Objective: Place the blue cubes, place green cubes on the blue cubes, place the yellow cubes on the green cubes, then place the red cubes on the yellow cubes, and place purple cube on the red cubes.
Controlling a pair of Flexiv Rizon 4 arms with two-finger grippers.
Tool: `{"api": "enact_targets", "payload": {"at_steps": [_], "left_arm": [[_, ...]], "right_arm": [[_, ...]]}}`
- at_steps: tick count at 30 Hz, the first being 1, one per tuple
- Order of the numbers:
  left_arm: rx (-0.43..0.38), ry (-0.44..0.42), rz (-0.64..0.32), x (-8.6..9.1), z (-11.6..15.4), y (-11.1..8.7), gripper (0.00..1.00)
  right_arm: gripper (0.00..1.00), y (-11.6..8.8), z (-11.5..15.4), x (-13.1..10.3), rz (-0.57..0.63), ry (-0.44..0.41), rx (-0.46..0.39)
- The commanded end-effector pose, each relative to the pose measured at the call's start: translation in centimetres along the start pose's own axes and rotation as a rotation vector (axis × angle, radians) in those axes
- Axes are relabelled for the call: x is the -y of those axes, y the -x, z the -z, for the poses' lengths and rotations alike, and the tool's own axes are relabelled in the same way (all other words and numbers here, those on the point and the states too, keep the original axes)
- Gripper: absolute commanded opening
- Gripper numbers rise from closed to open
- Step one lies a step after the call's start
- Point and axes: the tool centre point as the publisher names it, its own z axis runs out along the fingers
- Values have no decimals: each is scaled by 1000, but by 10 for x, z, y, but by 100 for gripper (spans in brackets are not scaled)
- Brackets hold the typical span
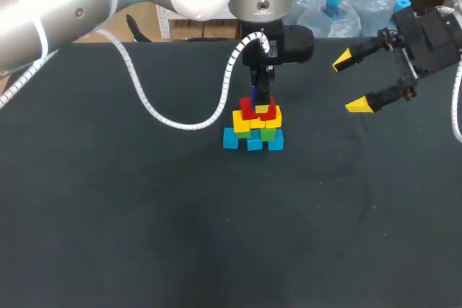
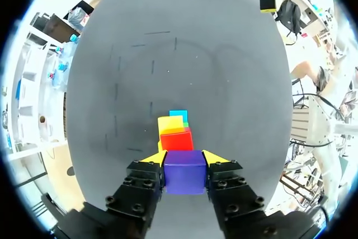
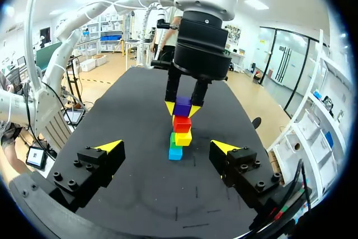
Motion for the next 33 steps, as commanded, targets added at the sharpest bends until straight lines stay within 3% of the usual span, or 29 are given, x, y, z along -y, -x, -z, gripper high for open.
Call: {"api": "enact_targets", "payload": {"at_steps": [1,2,3,4,5,6,7,8,16,23,33], "left_arm": [[-3,-7,-3,-3,0,0,0],[-2,-7,-2,-3,0,0,4],[-2,-7,0,-3,0,0,27],[-1,-7,1,-3,0,0,44],[-1,-6,2,-3,0,0,48],[-1,-6,2,-3,0,0,63],[-1,-7,2,-3,0,0,86],[0,-7,5,-4,0,-1,100],[22,8,10,-4,3,0,100],[113,127,-15,-1,24,-7,100],[132,140,-34,0,34,-12,100]], "right_arm": [[100,0,-1,0,1,-1,1],[100,0,-1,0,1,-1,1],[100,0,-1,0,1,-1,1],[100,0,-1,0,1,-1,1],[100,0,-1,0,1,-1,1],[100,0,-1,0,1,-1,1],[100,0,-1,0,1,-1,1],[100,0,-1,0,1,-1,1],[100,0,-1,0,1,-1,1],[100,0,-1,0,1,-1,1],[100,0,-1,0,1,-1,1]]}}
